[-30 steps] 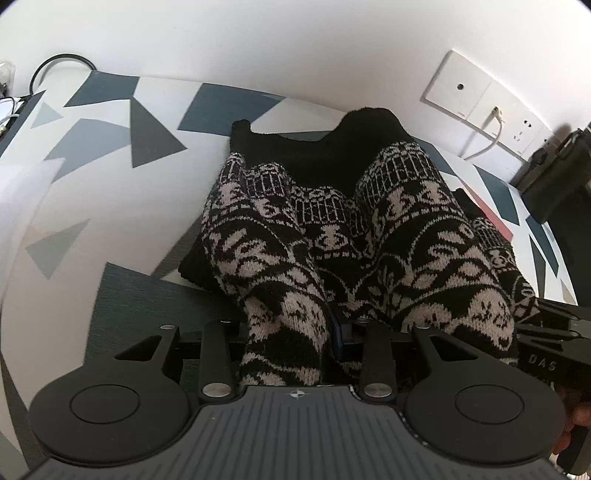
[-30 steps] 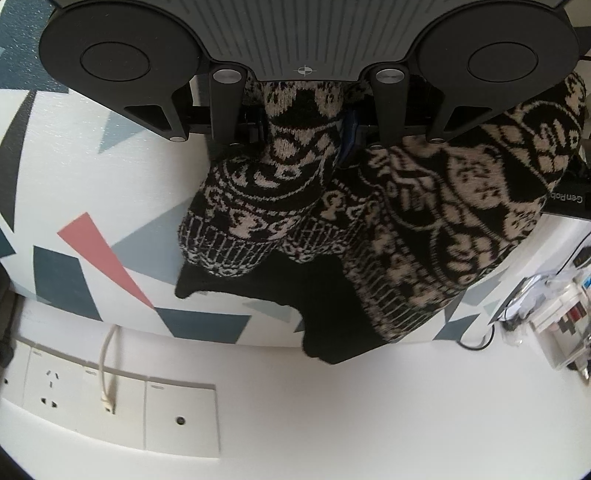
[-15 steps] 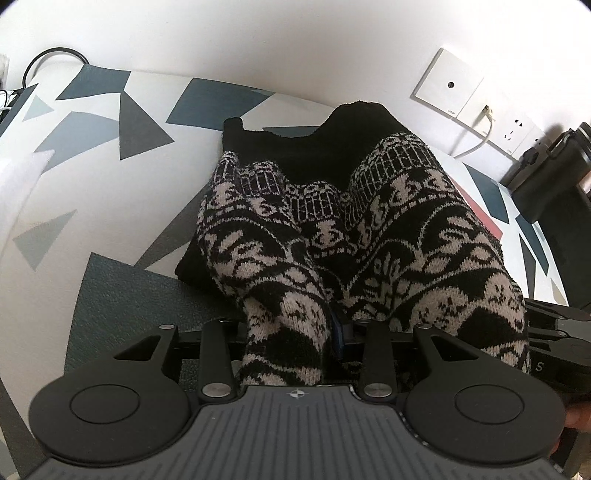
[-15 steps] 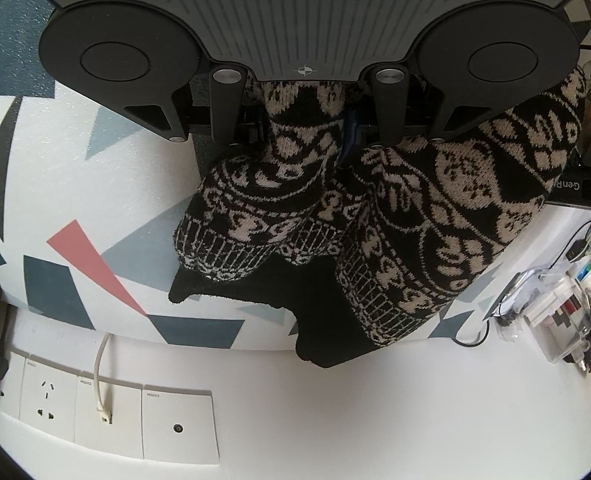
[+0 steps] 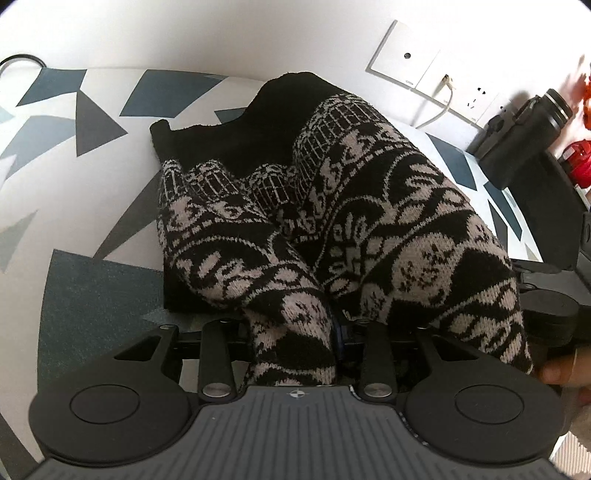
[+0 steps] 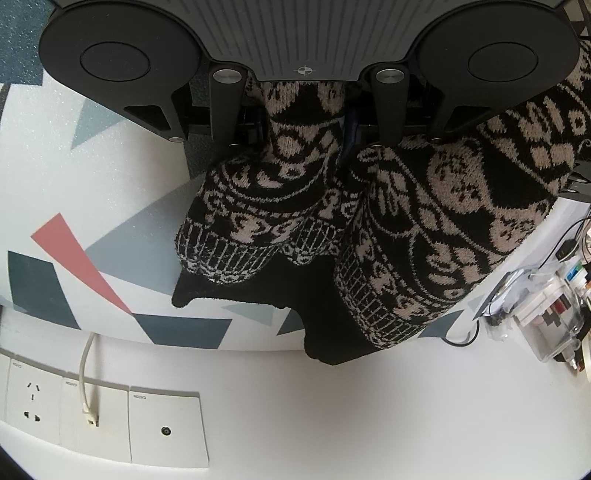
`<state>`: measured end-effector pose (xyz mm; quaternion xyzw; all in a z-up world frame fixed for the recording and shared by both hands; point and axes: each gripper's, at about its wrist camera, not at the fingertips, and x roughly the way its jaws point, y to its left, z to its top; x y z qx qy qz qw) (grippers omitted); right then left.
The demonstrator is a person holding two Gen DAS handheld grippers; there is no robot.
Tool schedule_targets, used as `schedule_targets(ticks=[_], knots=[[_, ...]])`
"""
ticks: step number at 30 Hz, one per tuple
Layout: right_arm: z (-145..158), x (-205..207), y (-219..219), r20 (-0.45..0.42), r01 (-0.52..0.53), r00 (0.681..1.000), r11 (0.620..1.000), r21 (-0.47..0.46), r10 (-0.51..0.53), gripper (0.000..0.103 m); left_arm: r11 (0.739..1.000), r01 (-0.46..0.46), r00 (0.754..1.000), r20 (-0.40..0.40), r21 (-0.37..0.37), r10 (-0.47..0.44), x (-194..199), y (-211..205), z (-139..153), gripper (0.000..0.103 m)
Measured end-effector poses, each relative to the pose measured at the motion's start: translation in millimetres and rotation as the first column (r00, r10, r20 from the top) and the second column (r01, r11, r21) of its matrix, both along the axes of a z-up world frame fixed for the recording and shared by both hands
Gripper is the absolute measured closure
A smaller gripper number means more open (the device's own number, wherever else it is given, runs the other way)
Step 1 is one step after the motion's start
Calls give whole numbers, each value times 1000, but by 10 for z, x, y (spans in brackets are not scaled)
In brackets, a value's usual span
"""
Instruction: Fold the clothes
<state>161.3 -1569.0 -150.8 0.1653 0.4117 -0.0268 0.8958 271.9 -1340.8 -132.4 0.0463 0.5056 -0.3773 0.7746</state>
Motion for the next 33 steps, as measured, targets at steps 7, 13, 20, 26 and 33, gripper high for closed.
schedule_targets(ticks=[7,13,20,26,33], knots=[[-10,7,2,4,2,1000,999,36,-3,70,998,17,999,44,64,-20,-78,-128,61,70],[-22,-4,-1,12,-2,1000,998,55,1,70,997,19,999,42,76,-22,-114,-133,80,70],[-20,-4,4,19,-13,1000,999,50,12,70,998,3,1000,16,56,-3,-61,-114,59,68],[-22,-17,8,25,-9,1000,999,51,7,70,999,-7,1000,10,39,6,-54,-86,40,67],[-43,-46,2,48,9,999,998,64,-12,69,1000,5,1000,21,16,-5,-75,-42,31,66]])
